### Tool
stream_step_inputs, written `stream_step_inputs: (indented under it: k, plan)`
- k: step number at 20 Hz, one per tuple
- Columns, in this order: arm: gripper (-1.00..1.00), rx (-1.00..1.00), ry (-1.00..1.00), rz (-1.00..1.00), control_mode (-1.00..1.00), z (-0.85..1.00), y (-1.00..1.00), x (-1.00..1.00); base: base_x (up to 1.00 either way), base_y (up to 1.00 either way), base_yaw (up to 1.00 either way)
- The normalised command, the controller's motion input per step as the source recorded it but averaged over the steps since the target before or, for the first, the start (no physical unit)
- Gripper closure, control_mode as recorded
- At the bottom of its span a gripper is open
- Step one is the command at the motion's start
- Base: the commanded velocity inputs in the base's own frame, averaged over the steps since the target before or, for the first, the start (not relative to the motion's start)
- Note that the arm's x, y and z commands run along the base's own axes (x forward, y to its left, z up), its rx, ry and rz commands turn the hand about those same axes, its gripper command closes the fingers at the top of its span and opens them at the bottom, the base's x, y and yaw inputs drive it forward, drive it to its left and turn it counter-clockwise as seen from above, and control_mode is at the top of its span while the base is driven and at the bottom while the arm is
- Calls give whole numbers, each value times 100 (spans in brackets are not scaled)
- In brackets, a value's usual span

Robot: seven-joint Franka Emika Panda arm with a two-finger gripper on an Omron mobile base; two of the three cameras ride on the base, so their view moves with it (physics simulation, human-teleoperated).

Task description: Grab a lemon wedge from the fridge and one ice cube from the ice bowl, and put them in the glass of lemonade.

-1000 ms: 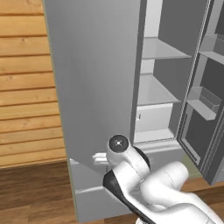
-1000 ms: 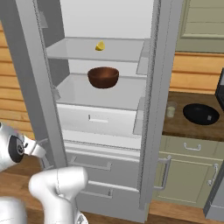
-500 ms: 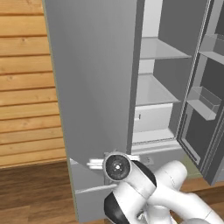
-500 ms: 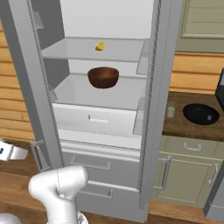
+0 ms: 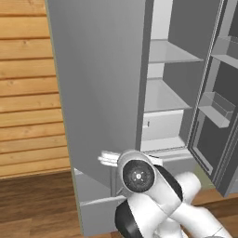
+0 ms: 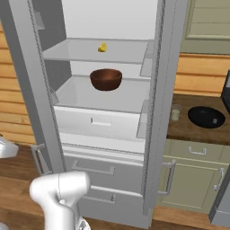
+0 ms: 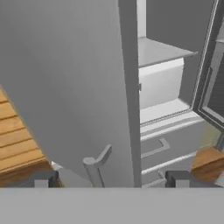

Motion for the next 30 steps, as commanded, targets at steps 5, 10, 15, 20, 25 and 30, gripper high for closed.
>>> stream_step_inputs:
  k: [5,10,15,20,25,30]
  plan:
    - [-100,45,-2,-15,-100,44,-92,-13,0,0,0]
    - [-100,53,-7,-1,-100,15,-99,-16,0,0,0]
    - [-100,48,-3,0,-100,2,-83,-29,0,0,0]
    - [-100,33,-6,0,-100,-11,-34,-2,0,0,0]
    - [-100,25,-29,0,-100,-51,-4,21,0,0,0]
    - [-100,34,-7,0,-100,-30,18,53,0,0,0]
